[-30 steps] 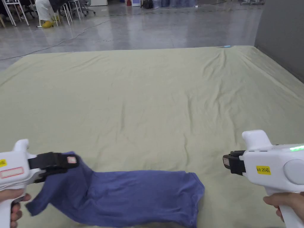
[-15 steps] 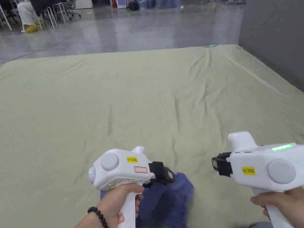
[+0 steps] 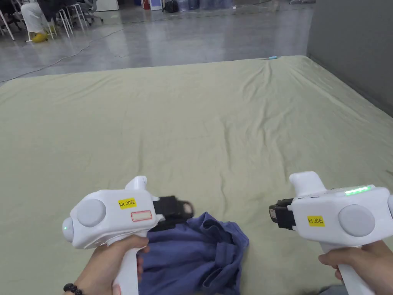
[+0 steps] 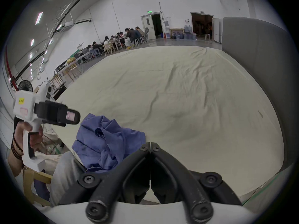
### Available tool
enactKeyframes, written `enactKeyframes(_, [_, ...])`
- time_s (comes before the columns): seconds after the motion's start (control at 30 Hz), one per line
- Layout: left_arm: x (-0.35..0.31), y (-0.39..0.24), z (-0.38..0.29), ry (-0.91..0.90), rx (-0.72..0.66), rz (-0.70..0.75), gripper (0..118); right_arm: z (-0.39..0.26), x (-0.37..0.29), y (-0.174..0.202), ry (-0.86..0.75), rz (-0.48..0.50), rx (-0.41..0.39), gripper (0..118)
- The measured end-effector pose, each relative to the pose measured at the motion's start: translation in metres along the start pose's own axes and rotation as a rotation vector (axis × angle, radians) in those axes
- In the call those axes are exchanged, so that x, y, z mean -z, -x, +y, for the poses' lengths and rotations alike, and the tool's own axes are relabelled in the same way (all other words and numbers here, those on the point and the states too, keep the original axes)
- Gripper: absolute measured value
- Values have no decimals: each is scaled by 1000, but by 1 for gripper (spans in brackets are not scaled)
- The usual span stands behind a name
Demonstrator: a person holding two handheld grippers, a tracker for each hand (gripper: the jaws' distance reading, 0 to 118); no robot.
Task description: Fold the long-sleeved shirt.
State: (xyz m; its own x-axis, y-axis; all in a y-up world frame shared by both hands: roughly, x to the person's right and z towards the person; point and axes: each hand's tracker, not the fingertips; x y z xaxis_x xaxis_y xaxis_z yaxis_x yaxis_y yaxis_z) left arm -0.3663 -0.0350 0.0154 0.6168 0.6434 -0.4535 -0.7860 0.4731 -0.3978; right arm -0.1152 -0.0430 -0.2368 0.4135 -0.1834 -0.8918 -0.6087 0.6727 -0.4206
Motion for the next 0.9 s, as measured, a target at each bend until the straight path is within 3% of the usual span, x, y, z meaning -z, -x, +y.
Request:
enactKeyframes(0.07, [-1,-10,-15,19,116,155,0,0,1,3,2,2,-6,0])
enactKeyframes(0.13, [7,-17,-30,79,238,172,0,2,3,0,1,4,-12,0])
enactKeyframes(0.27, [47,-32,-50,143,320,303,0,1,4,-2,3,4,-8,0])
enactKeyframes(0.33, [74,-36,-54,159,381,260,0,1,3,-2,2,5,-8,0])
enactKeyframes(0.57, [168,-69,-65,248,427,209,0,-2,0,-5,-1,-5,-1,0])
enactKeyframes(0.67, [199,-69,-70,288,366,204,0,-2,2,-7,2,-10,3,0])
enactKeyframes(0.77, [196,-71,-63,297,349,188,0,-2,-2,-10,-2,-19,11,0])
enactKeyframes(0.9, [140,-66,-41,246,331,119,0,8,-4,-3,-17,2,22,0])
